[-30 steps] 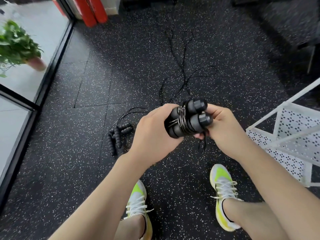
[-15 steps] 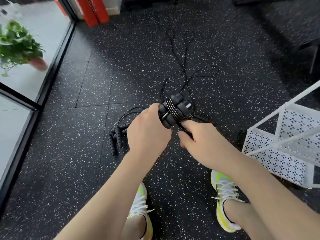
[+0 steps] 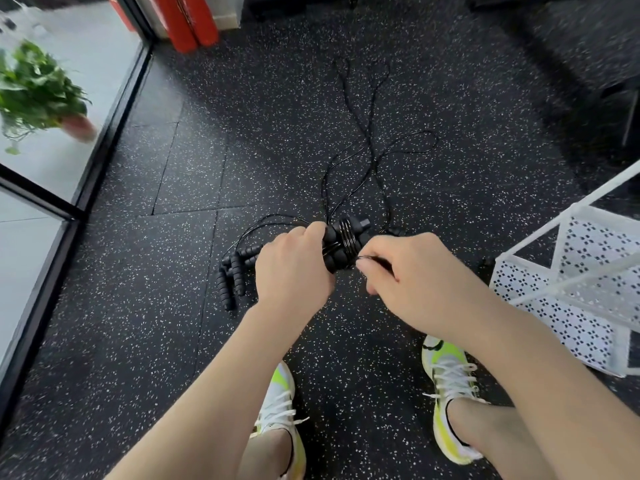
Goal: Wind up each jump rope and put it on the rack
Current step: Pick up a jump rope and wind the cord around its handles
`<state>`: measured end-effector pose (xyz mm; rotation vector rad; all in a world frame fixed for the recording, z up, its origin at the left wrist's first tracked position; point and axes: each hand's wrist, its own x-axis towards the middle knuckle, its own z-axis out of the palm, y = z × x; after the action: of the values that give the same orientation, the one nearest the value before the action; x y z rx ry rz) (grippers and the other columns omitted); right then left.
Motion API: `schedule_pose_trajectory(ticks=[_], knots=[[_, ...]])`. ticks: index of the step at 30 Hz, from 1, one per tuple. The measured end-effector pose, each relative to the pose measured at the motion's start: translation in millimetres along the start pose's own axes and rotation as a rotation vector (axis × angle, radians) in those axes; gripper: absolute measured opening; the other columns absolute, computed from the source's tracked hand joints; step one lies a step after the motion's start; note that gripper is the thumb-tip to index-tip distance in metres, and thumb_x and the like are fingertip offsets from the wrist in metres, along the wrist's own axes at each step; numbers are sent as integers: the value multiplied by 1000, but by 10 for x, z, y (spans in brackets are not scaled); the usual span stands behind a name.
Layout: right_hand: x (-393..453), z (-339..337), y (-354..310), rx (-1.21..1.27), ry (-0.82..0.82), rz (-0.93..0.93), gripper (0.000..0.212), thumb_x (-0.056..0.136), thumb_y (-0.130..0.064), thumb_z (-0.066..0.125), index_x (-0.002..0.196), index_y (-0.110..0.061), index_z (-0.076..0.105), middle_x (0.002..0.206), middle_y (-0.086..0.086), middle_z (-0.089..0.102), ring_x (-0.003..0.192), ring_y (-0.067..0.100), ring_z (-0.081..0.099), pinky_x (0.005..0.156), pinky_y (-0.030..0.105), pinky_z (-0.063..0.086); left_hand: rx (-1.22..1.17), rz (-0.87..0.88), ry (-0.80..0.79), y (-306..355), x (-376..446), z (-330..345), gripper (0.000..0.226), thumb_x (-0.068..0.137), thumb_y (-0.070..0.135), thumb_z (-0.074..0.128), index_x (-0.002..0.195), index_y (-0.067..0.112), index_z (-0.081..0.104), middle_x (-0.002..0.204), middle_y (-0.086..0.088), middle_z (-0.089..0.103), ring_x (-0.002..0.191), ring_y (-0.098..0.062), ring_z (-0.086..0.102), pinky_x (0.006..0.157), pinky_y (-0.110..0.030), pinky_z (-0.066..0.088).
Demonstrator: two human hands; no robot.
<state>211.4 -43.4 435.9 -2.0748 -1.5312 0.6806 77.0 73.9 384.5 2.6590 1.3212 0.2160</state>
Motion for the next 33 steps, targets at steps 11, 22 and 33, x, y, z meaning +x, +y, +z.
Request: schedule_pose_trajectory(ticks=[11,22,33], knots=[[72,-303,299,315,116,99,9,76,-30,85,78,-33,77,73,-22,69,68,-3,61,62,10,41,-66,523,88,159,-122,87,29,71,20,78,95,23,63,74,7,57,69,-24,58,63,-34,43],[178,-288,490,780,50,30,11,91,-11,68,88,-13,79,88,-1,78,84,7,70,77,18,53,-323,442,182,196,-127,-73,45,71,25,72,116,21,69,92,6,69,83,-23,61,77,-41,49],[149,160,258,665,89,140,32,105,-19,50,76,-20,63,54,-4,54,51,14,46,54,32,36,-431,-86,173,358,-24,-346,36,77,33,76,110,37,62,93,15,66,87,-14,60,73,-30,45]])
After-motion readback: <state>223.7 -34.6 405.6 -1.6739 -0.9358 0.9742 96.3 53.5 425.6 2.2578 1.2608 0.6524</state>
